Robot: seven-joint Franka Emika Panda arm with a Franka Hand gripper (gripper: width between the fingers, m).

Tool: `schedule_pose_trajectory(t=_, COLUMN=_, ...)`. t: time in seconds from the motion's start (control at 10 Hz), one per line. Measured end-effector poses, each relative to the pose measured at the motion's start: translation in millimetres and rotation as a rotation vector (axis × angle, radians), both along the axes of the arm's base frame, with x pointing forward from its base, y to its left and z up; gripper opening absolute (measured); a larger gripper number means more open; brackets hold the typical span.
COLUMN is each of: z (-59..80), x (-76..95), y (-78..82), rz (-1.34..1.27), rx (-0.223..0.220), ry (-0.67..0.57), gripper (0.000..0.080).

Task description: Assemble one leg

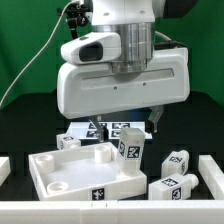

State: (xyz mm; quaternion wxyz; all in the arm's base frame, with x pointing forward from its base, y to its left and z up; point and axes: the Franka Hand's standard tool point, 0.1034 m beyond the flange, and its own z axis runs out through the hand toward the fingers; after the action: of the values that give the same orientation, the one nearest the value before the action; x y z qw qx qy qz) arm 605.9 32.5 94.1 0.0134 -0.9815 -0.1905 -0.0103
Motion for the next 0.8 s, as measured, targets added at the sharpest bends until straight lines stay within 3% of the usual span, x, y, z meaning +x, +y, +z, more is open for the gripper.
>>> schedule_pose_trajectory(t=0.1, z=0.3, x=0.5, y=-1.5, rz=0.01, rx=0.0, ry=-0.001, gripper=0.0649)
schedule_pose_trajectory(t=0.2, z=-0.1, x=0.3, y=-2.8, rz=0.011, rx=0.0, ry=-0.001, gripper=0.0554)
schedule_pose_trajectory(t=0.3, z=-0.9, x=-0.1, y=-2.4, rz=0.012, rx=0.0, ry=0.001, gripper=0.0554)
schedule_pose_trajectory(t=0.4, z=-0.9, x=-0.2, y=-2.1, rz=0.012, rx=0.0, ry=0.001, gripper=0.0373)
schedule_pose_trajectory(t=0.5, z=-0.8, x=0.0, y=-2.0, rz=0.013, rx=0.0, ry=0.001, gripper=0.0281)
schedule_pose_trajectory(t=0.8, z=-0.9, x=-0.1, y=-1.7, rz=0.0, rx=0.0, ry=0.001, gripper=0.0281)
